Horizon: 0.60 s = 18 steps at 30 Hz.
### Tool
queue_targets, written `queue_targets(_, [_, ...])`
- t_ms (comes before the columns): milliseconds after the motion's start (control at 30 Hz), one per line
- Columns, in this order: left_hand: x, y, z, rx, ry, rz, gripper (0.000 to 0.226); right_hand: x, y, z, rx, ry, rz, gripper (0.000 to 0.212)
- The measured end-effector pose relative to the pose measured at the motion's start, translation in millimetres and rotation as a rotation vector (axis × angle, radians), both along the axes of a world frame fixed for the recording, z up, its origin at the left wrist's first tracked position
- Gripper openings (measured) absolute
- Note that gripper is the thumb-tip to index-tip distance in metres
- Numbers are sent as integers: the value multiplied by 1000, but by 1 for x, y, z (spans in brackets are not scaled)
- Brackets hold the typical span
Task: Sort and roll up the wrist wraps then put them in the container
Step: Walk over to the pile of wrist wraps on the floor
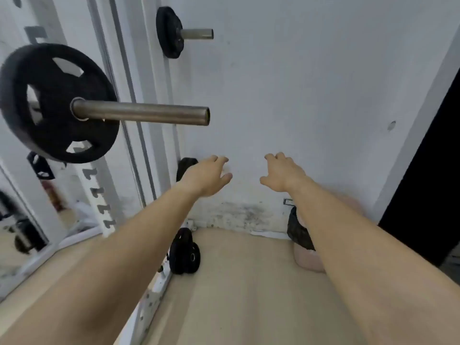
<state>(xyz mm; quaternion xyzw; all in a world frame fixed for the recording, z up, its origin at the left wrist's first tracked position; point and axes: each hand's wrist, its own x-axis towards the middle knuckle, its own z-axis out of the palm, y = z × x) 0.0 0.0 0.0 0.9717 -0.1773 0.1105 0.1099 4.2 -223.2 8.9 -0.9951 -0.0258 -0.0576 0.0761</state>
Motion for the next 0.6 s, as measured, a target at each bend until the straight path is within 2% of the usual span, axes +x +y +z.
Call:
queue_targets(167, [-27, 71, -66, 90, 207, 192, 64, 3, 85, -64, -43, 162, 185, 68])
queue_targets(333, [-70, 170, -113, 40, 368, 362, 63, -8, 209, -109, -68, 259, 394, 61])
queue_targets(467, [-127, 269, -147, 5, 417, 541, 63, -35, 326, -129, -98, 295, 611, 64])
queue_targets(600, [-204, 368, -168, -68, 445, 785, 65, -85, 453, -135, -173, 287, 837, 47])
